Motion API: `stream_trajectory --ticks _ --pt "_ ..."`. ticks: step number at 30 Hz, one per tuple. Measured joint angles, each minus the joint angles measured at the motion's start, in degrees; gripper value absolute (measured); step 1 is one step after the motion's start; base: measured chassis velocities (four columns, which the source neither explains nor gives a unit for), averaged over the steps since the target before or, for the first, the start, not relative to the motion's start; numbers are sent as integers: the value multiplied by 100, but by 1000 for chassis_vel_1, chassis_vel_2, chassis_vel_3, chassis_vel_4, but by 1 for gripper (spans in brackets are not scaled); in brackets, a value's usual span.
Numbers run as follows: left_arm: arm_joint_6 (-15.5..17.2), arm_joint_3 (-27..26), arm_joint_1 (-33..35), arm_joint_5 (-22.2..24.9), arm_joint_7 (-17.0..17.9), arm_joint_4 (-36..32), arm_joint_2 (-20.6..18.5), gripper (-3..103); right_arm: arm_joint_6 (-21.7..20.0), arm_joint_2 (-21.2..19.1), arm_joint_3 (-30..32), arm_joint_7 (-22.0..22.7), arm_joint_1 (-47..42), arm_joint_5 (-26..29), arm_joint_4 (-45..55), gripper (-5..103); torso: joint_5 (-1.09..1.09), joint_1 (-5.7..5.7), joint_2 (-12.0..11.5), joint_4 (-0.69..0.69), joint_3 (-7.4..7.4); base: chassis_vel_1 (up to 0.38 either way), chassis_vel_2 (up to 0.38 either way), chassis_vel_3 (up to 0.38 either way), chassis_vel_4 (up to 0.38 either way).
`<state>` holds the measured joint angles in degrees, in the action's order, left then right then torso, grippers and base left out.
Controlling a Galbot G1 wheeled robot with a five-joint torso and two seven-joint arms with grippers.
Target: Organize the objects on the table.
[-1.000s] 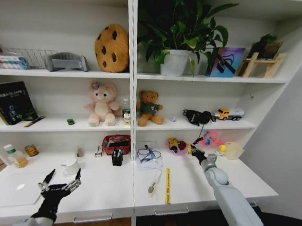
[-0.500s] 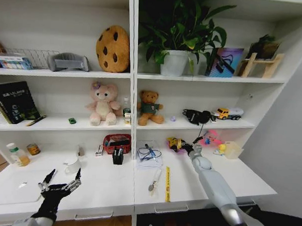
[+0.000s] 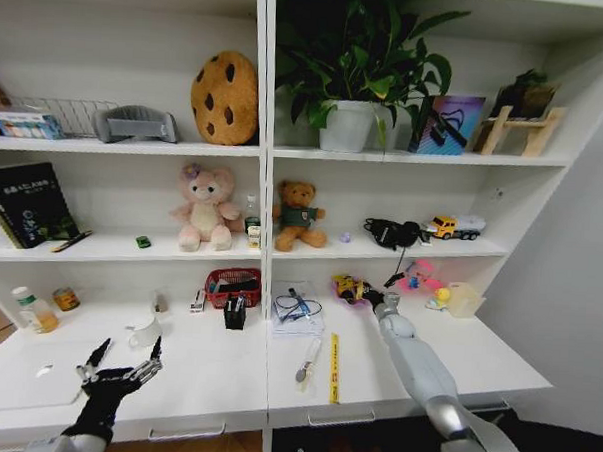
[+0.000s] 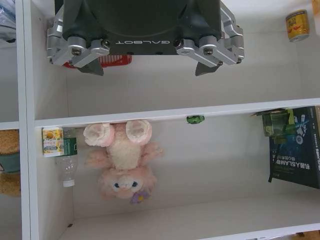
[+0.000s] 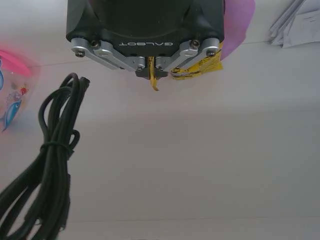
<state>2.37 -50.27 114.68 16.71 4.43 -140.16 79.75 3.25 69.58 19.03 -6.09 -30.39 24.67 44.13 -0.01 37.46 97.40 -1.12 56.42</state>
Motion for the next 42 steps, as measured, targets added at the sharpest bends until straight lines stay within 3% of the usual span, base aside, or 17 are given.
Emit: stream_trajectory --ticks 3,4,7,9,10,11,14,17,19,21,22,24,25,28,31,34,42 --pt "0 0 0 0 0 0 0 100 7 -5 17 -10 -53 48 -2 13 1 0 0 0 0 0 0 0 0" --pt "0 0 0 0 0 0 0 100 14 -25 18 -16 -89 92 -2 24 1 0 0 0 0 0 0 0 0" --pt "0 0 0 0 0 0 0 100 42 -107 -49 -55 -138 244 -30 35 0 -1 0 -1 0 0 0 0 0" --pt "0 0 0 0 0 0 0 100 56 -131 -52 -75 -180 270 -6 35 1 0 0 0 0 0 0 0 0" --pt "0 0 0 0 0 0 0 100 57 -162 -47 -84 -265 288 119 45 2 0 0 -1 0 0 0 0 0" --pt "0 0 0 0 0 0 0 100 57 -162 -47 -84 -265 288 119 45 2 0 0 -1 0 0 0 0 0" --pt "0 0 0 0 0 0 0 100 -30 -311 -10 -105 -551 327 608 56 1 0 0 2 0 0 0 0 0" --pt "0 0 0 0 0 0 0 100 -87 -480 4 -151 -835 316 969 67 0 -1 0 -6 0 0 0 0 0" --pt "0 0 0 0 0 0 0 100 -85 -556 31 -133 -1009 318 1203 78 1 -1 0 0 0 0 0 0 0" --pt "0 0 0 0 0 0 0 100 -128 -647 42 -150 -1151 364 1423 78 2 -1 0 3 0 0 0 0 0" --pt "0 0 0 0 0 0 0 100 -161 -750 43 -191 -1315 428 1674 88 1 -1 0 4 0 0 0 0 0" --pt "0 0 0 0 0 0 0 100 -181 -798 46 -209 -1401 457 1805 88 1 -1 0 3 0 0 0 0 0" --pt "0 0 0 0 0 0 0 100 -335 -955 84 -241 -1772 591 2349 97 1 -1 0 -1 0 0 0 0 0" --pt "0 0 0 0 0 0 0 100 -631 -1173 389 -209 -2539 876 3485 100 -1 -2 1 -2 -1 0 0 0 0" --pt "0 0 0 0 0 0 0 100 -696 -1213 512 -186 -2754 926 3764 100 1 -2 1 -1 -1 0 0 0 0" --pt "0 0 0 0 1 0 0 100 -985 -1413 1005 318 -3607 965 4957 100 0 -1 1 -1 -1 0 0 0 0" --pt "0 0 0 0 0 0 -1 100 -865 -1372 1784 964 -5014 1147 6501 100 2 -1 1 -3 -1 0 0 0 0"
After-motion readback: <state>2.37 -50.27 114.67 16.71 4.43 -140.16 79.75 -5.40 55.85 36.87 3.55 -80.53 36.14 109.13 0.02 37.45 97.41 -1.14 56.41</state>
